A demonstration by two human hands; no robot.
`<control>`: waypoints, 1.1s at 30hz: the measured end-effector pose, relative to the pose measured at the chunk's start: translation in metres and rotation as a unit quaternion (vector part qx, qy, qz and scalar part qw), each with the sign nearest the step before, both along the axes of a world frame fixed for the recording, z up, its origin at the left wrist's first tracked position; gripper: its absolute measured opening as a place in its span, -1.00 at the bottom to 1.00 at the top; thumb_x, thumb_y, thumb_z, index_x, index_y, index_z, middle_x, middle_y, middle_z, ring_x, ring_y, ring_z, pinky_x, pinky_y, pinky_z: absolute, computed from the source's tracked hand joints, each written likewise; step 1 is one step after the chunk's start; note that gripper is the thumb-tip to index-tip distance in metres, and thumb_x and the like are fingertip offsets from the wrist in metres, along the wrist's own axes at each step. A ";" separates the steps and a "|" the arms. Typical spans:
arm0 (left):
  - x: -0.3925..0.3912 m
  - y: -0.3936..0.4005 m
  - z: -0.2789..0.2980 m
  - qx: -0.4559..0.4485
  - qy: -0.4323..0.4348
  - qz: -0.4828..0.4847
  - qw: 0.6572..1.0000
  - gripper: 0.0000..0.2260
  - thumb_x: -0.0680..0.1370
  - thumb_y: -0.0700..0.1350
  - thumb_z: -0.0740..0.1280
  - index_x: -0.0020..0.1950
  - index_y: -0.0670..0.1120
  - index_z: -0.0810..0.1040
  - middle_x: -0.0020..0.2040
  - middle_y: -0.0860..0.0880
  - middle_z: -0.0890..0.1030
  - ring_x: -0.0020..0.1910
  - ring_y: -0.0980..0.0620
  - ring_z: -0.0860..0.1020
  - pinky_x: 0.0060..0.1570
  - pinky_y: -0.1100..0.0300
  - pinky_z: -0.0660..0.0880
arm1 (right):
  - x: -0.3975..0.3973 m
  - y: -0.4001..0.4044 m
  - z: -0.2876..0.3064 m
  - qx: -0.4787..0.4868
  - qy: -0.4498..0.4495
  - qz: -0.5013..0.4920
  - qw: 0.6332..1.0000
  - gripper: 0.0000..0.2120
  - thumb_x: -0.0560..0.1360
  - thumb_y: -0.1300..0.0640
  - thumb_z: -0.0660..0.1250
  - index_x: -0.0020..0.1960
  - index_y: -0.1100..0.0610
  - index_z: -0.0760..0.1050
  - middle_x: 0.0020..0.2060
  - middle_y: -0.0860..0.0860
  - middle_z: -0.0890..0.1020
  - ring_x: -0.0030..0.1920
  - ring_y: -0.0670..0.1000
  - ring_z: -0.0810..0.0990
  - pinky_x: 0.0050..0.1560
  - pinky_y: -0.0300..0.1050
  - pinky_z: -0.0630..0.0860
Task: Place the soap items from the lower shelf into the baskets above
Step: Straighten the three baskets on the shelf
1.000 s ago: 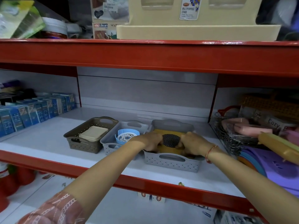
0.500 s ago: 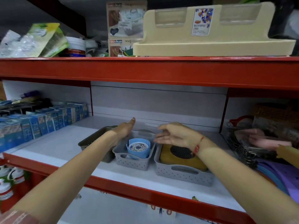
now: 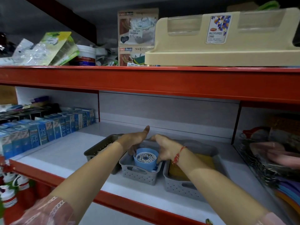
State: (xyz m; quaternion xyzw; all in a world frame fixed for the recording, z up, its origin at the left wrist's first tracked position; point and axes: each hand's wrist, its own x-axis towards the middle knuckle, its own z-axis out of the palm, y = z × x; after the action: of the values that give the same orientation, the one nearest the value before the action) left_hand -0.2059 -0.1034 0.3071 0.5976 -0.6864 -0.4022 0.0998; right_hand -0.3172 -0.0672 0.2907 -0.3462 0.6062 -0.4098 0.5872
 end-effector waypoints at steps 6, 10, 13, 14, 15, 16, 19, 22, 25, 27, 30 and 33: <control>-0.001 -0.004 -0.001 0.002 -0.007 -0.001 1.000 -0.10 0.43 0.45 -0.18 0.51 -0.20 0.13 0.31 -0.35 0.46 0.20 -0.26 0.54 0.25 -0.08 0.46 | 0.003 0.000 0.004 0.008 0.025 0.020 0.999 -0.81 0.58 0.09 0.17 0.14 0.17 0.35 0.15 0.22 0.52 0.18 0.21 0.56 0.32 0.23 0.45; 0.012 -0.013 0.008 -0.062 0.021 0.019 0.998 -0.21 0.51 0.38 -0.11 0.45 -0.21 0.26 0.22 -0.27 0.57 0.06 -0.17 0.61 0.05 0.04 0.56 | 0.007 0.010 0.022 -0.024 0.054 0.021 0.998 -0.83 0.56 0.09 0.25 0.12 0.11 0.42 0.41 0.21 0.37 0.35 0.21 0.44 0.37 0.15 0.41; 0.036 -0.026 0.021 -0.113 0.054 0.036 0.991 -0.25 0.52 0.37 -0.07 0.39 -0.20 0.35 0.20 -0.22 0.58 -0.20 -0.03 0.62 -0.24 0.16 0.59 | 0.010 0.009 0.039 -0.081 0.033 -0.008 0.996 -0.76 0.59 0.08 0.25 0.24 0.09 0.41 0.38 0.18 0.37 0.26 0.18 0.45 0.18 -0.12 0.54; 0.047 -0.031 0.024 -0.118 0.054 0.046 0.990 -0.26 0.53 0.36 -0.08 0.38 -0.21 0.36 0.23 -0.22 0.55 -0.19 -0.03 0.61 -0.22 0.17 0.57 | 0.014 0.007 0.045 -0.100 -0.004 -0.006 0.995 -0.85 0.59 0.09 0.24 0.13 0.10 0.43 0.17 0.17 0.49 0.04 0.12 0.53 -0.10 -0.20 0.62; 0.056 -0.036 0.025 -0.119 0.047 0.055 0.990 -0.26 0.53 0.35 -0.08 0.37 -0.22 0.36 0.24 -0.22 0.54 -0.12 -0.07 0.59 -0.12 0.13 0.55 | 0.017 0.006 0.048 -0.114 -0.041 0.001 0.993 -0.90 0.60 0.11 0.23 0.01 0.14 0.44 -0.04 0.16 0.57 -0.15 0.08 0.55 -0.28 -0.17 0.61; 0.067 -0.042 0.025 -0.114 0.034 0.066 0.991 -0.26 0.53 0.35 -0.09 0.36 -0.23 0.37 0.23 -0.23 0.53 -0.02 -0.11 0.56 0.00 0.08 0.52 | 0.026 0.006 0.051 -0.122 -0.078 0.004 0.989 -0.88 0.61 0.13 0.23 -0.07 0.16 0.42 -0.21 0.15 0.60 -0.25 0.07 0.55 -0.34 -0.12 0.59; 0.093 -0.053 0.018 -0.067 0.019 0.093 0.993 -0.22 0.52 0.37 -0.07 0.36 -0.27 0.35 0.26 -0.26 0.49 0.20 -0.21 0.50 0.21 -0.01 0.44 | 0.050 -0.008 0.047 -0.112 -0.113 0.023 0.987 -0.80 0.63 0.11 0.20 0.16 0.22 0.38 -0.04 0.26 0.66 -0.14 0.12 0.63 -0.34 -0.05 0.61; 0.108 -0.059 0.005 -0.035 0.031 0.103 0.994 -0.20 0.51 0.38 -0.06 0.42 -0.26 0.28 0.36 -0.28 0.43 0.29 -0.23 0.46 0.27 -0.03 0.41 | 0.074 -0.031 0.032 -0.059 -0.109 0.050 0.991 -0.65 0.64 0.03 0.15 0.34 0.19 0.33 0.30 0.24 0.51 0.31 0.21 0.53 0.15 0.02 0.52; 0.110 -0.062 -0.005 -0.014 0.034 0.104 0.994 -0.18 0.50 0.39 -0.09 0.46 -0.25 0.21 0.35 -0.30 0.43 0.27 -0.22 0.47 0.29 -0.02 0.40 | 0.094 -0.053 0.017 -0.018 -0.059 0.055 0.997 -0.54 0.61 -0.06 0.15 0.40 0.19 0.32 0.36 0.18 0.48 0.41 0.20 0.43 0.42 0.15 0.36; 0.106 -0.062 -0.007 0.005 0.031 0.097 0.995 -0.19 0.51 0.39 -0.13 0.51 -0.22 0.14 0.39 -0.33 0.38 0.32 -0.25 0.43 0.34 -0.04 0.36 | 0.103 -0.068 0.008 -0.017 -0.026 0.037 0.999 -0.41 0.57 -0.10 0.19 0.50 0.16 0.21 0.44 0.18 0.38 0.46 0.21 0.34 0.46 0.19 0.31; 0.099 -0.064 -0.007 0.017 0.012 0.078 0.997 -0.21 0.51 0.38 -0.19 0.53 -0.17 0.10 0.44 -0.34 0.31 0.35 -0.28 0.40 0.39 -0.09 0.33 | 0.115 -0.075 -0.001 -0.009 0.001 0.012 1.000 -0.30 0.50 -0.15 0.27 0.51 0.16 0.18 0.42 0.19 0.35 0.40 0.24 0.39 0.41 0.15 0.39; 0.095 -0.068 -0.006 0.024 -0.010 0.074 0.997 -0.20 0.52 0.36 -0.20 0.52 -0.21 0.11 0.43 -0.36 0.31 0.36 -0.29 0.39 0.39 -0.10 0.32 | 0.121 -0.077 -0.008 0.000 0.005 0.002 1.000 -0.28 0.50 -0.20 0.22 0.52 0.15 0.18 0.42 0.20 0.34 0.38 0.22 0.40 0.39 0.12 0.41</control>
State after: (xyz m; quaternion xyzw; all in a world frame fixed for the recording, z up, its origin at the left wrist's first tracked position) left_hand -0.1105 -0.1719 0.3009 0.6529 -0.6315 -0.4042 0.1078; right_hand -0.1963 -0.1446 0.2822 -0.3495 0.6084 -0.4066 0.5852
